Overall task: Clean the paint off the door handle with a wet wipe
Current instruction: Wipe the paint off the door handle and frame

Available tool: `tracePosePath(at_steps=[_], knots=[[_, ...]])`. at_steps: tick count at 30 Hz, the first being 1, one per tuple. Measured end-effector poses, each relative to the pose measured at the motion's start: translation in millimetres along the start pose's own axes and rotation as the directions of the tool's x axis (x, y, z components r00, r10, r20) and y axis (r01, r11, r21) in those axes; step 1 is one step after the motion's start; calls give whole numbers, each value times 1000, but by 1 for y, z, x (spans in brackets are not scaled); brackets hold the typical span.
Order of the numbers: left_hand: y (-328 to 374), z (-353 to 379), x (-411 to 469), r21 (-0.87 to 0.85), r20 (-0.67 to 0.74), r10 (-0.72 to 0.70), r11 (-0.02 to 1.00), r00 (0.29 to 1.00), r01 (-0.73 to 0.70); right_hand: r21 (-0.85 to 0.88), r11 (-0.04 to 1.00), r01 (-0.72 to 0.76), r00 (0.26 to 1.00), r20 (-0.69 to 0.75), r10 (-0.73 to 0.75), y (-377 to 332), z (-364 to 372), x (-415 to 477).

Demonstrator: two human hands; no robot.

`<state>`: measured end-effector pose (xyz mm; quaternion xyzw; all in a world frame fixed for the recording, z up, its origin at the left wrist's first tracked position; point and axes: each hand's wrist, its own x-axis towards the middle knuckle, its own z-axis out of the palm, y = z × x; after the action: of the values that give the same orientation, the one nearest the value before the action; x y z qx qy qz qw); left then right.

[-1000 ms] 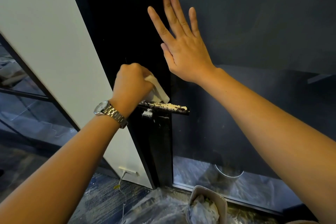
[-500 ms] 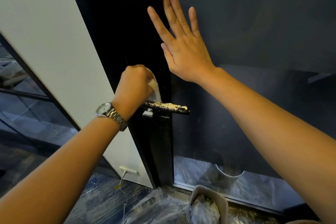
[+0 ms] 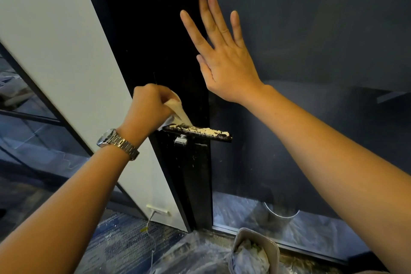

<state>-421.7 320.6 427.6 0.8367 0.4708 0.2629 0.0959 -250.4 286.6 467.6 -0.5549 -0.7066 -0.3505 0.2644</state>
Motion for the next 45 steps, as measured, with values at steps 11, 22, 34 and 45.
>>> tracePosePath(at_steps=[11, 22, 34, 45], knots=[[-5, -14, -2, 100, 175, 133, 983, 975, -152, -5, 1000, -5, 1000, 13, 5, -1, -1, 0], [-10, -16, -1, 72, 155, 72, 994, 985, -84, 14, 1000, -3, 1000, 13, 2, -1, -1, 0], [-12, 5, -15, -3, 18, 56, 998, 998, -56, -24, 1000, -8, 1000, 13, 8, -1, 1, 0], [-5, 5, -12, 43, 75, 206, 977, 976, -210, -24, 1000, -12, 1000, 24, 12, -2, 0, 0]])
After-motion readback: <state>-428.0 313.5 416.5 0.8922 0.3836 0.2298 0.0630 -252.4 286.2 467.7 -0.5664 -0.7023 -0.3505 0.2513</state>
